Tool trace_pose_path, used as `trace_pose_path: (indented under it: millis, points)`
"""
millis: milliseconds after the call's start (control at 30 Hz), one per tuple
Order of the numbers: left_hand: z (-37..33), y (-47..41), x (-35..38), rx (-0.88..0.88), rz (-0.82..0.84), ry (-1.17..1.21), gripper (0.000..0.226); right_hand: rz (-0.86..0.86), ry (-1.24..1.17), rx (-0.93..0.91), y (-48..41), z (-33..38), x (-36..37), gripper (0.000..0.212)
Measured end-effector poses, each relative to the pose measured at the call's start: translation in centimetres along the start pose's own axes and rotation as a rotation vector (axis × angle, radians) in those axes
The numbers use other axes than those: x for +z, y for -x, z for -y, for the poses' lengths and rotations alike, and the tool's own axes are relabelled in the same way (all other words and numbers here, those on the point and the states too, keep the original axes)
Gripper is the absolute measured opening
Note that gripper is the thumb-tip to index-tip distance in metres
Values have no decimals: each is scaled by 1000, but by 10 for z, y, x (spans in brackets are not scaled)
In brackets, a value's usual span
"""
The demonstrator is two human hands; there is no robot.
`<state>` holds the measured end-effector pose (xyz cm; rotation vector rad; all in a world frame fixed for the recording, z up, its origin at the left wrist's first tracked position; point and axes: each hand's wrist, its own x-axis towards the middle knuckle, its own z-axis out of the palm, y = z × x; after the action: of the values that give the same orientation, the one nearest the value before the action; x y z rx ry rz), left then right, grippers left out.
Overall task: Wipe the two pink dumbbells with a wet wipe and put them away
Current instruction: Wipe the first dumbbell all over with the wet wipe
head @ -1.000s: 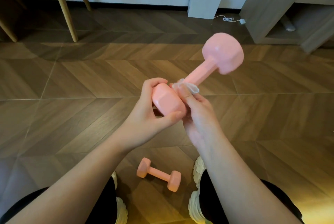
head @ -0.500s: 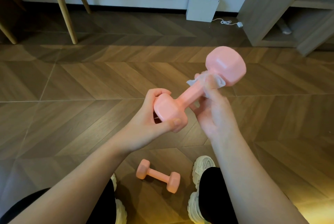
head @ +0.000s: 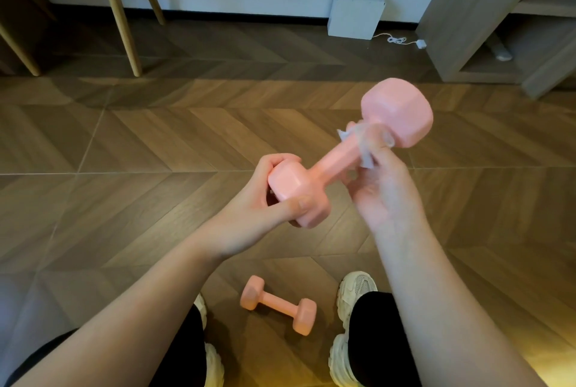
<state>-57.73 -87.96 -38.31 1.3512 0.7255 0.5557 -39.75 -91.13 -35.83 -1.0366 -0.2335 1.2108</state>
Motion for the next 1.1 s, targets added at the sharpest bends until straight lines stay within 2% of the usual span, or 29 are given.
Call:
trace_pose_path:
  millis: [100,267,367,467,533,600,667,800,867,967,1000,1100]
  points:
    - [-1,1,3,-4,16,24,79,-4,-35,0,0,6,-8,27]
    - [3,1,1,-128,34,242,77,133,-47,21,4,-8,-8,58]
    - [5,-4,-3,-136,50,363,92,172,45,74,16,-22,-3,49]
    - [2,-5,-3,-103,93,408,84,180,127,127,24,-33,3,50]
    - [0,-3,-1,-79,137,421,86,173,141,107,25,-31,5,44]
    - [1,-5,1,-68,162,432,98,156,151,78,22,-25,4,32]
    - [-1,-7,1,-81,168,441,101,131,120,45,16,-18,2,32]
    - [0,-5,-1,-135,173,448,77,71,1,-37,4,3,-5,39]
    - [1,-5,1,-166,178,455,73,23,-53,-35,1,7,-9,39]
    - [1,-5,5,-200,172,493,59,49,-31,-30,1,-2,-8,72]
    - [1,-4,6,-217,171,526,55,64,-24,-29,2,-4,-8,76]
    - [0,-2,7,-255,147,637,55,183,2,-61,6,-10,-9,64]
